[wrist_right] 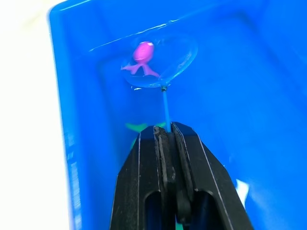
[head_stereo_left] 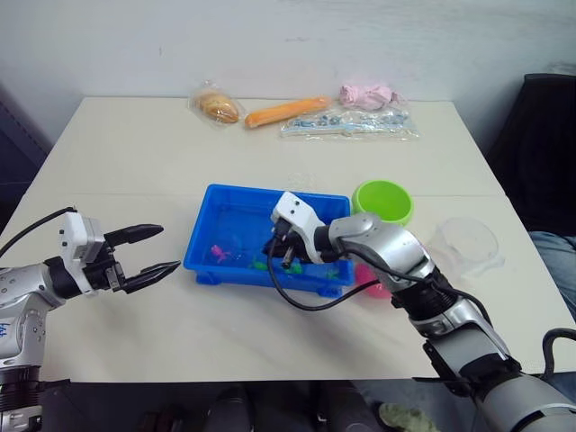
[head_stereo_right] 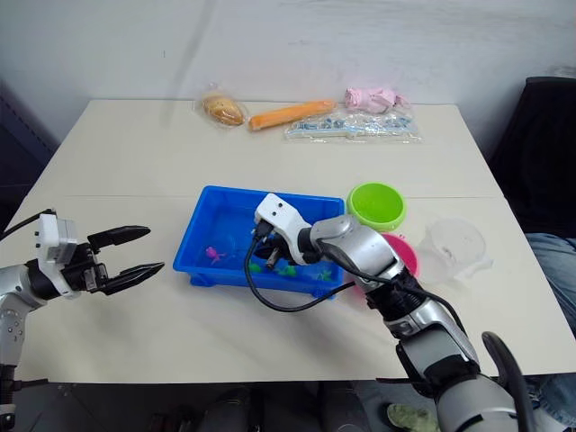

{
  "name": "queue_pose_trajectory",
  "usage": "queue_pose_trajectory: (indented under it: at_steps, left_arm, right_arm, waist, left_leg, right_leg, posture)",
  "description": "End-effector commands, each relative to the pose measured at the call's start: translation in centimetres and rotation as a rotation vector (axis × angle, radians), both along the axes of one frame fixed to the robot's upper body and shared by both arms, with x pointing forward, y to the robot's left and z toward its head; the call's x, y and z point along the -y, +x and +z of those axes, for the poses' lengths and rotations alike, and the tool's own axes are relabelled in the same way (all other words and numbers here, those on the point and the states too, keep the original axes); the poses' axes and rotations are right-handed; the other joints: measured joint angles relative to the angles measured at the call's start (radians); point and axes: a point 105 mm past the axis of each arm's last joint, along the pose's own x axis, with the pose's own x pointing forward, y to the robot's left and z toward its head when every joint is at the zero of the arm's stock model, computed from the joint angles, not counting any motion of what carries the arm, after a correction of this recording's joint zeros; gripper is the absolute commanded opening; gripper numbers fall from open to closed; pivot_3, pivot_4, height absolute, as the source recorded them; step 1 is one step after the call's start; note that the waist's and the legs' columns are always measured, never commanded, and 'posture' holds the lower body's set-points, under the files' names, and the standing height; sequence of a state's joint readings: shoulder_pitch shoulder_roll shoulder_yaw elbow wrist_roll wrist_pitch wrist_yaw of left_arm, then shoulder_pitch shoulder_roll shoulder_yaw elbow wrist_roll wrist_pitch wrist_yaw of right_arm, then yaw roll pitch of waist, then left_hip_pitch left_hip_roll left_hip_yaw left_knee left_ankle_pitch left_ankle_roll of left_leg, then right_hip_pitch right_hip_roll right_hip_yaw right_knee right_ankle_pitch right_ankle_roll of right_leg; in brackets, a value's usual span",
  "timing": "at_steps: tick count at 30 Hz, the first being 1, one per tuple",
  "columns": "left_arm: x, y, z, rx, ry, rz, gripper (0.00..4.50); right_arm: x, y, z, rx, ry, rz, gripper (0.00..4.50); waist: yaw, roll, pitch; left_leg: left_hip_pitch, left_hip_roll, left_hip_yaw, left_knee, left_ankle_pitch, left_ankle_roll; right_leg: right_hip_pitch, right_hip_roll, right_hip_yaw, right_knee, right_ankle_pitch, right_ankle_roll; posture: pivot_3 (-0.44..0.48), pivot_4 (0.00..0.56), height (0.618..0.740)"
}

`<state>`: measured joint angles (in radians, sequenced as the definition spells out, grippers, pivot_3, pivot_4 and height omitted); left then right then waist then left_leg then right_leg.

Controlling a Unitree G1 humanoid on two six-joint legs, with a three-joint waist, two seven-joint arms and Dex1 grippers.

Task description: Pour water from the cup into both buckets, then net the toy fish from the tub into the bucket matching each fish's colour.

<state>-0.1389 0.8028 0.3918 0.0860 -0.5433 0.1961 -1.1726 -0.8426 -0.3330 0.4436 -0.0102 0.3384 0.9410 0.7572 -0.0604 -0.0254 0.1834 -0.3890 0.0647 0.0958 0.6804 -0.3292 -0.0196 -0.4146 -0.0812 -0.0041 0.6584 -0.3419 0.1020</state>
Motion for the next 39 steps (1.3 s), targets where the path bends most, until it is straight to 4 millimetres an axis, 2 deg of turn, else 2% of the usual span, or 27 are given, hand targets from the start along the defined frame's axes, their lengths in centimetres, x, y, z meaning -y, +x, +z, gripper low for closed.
queue_pose_trajectory:
  at_steps: [1,7,13,16,18,20,24,27,31,35,39]
  left_arm:
    - [0.0,-0.1,0.9,0.034,0.028,-0.007,4.46]
    - [0.6,0.4,0.9,0.05,0.02,-0.027,4.46]
    - [1.8,0.9,1.2,0.076,-0.006,-0.071,4.46]
    - [3.3,1.4,2.1,0.102,-0.062,-0.109,4.46]
    - [5.6,1.5,2.5,0.113,-0.063,-0.201,4.46]
    - [7.4,1.5,2.9,0.123,-0.058,-0.275,4.46]
    - [8.8,1.5,3.2,0.142,-0.076,-0.345,4.46]
    - [10.7,1.1,3.3,0.135,-0.077,-0.43,4.46]
    - [11.7,0.8,3.8,0.141,-0.093,-0.465,4.46]
    - [13.1,0.6,3.6,0.12,-0.12,-0.536,4.46]
    - [14.0,0.7,3.1,0.1,-0.142,-0.573,4.46]
  right_arm:
    - [0.1,-1.2,2.4,0.01,0.08,0.059,0.0]
    - [2.3,-2.0,3.1,-0.038,0.126,0.047,0.0]
    - [5.5,-1.4,3.5,-0.018,0.123,-0.044,0.0]
    - [6.8,-1.9,4.5,-0.034,0.162,-0.058,0.0]
    - [8.3,-2.4,5.1,-0.008,0.173,-0.076,0.0]
    - [9.4,-3.0,5.7,0.02,0.184,-0.089,0.0]
    - [11.1,-4.3,7.1,0.054,0.239,-0.116,0.0]
    - [13.1,-6.2,7.8,0.136,0.245,-0.118,0.0]
    - [15.6,-7.5,8.2,0.153,0.221,-0.19,0.0]
    - [20.0,-10.2,8.8,0.175,0.196,-0.346,0.0]
    - [23.3,-12.4,7.7,0.183,0.119,-0.514,0.0]
  waist:
    - [0.0,0.0,0.0]
    - [0.005,0.0,0.0]
    - [0.007,0.0,0.0]
    - [0.008,0.0,0.0]
    - [0.01,0.0,0.0]
    - [0.017,0.0,0.0]
    - [0.022,0.0,0.0]
    - [0.033,0.0,0.0]
    - [0.034,0.0,0.0]
    - [0.043,0.0,0.0]
    - [0.059,0.0,0.0]
  left_leg:
    - [0.0,0.0,0.0,0.0,0.0,0.0]
    - [0.0,0.0,0.0,0.0,0.0,0.0]
    - [0.0,-0.001,0.0,0.0,0.0,0.0]
    - [0.0,-0.001,0.0,0.0,0.0,0.0]
    - [0.0,-0.001,0.0,0.0,0.0,0.0]
    - [-0.001,-0.001,-0.001,0.0,0.0,0.0]
    - [0.0,-0.001,0.001,0.0,0.0,0.001]
    - [0.0,-0.001,0.0,0.0,0.0,0.001]
    - [0.0,-0.002,0.0,0.001,-0.001,0.002]
    - [0.0,-0.003,-0.001,0.001,-0.001,0.003]
    - [0.001,-0.003,0.001,0.001,-0.001,0.003]
  right_leg:
    - [0.0,0.0,0.0,0.0,0.0,0.0]
    - [0.0,0.0,0.0,0.0,0.0,0.0]
    - [0.001,0.0,0.0,-0.001,0.0,0.0]
    - [0.001,0.0,-0.001,-0.001,0.0,0.0]
    - [0.001,0.0,0.0,-0.001,0.0,0.0]
    - [0.001,0.002,-0.001,-0.002,0.0,0.0]
    - [0.001,0.003,0.001,-0.002,0.001,0.001]
    - [0.001,0.004,0.0,-0.002,0.001,0.001]
    - [0.002,0.004,0.001,-0.005,0.001,0.002]
    - [0.005,0.004,0.001,-0.009,0.002,0.003]
    - [0.005,0.007,0.003,-0.012,0.003,0.005]
  posture:
    - [0.0,0.15,0.74]
    - [0.0,0.15,0.74]
    - [0.0,0.15,0.74]
    - [0.0,0.15,0.74]
    - [0.0,0.15,0.74]
    - [0.0,0.15,0.74]
    - [0.0,0.15,0.74]
    - [0.0,0.15,0.74]
    - [0.0,0.15,0.74]
    - [0.0,0.15,0.74]
    - [0.0,0.15,0.74]
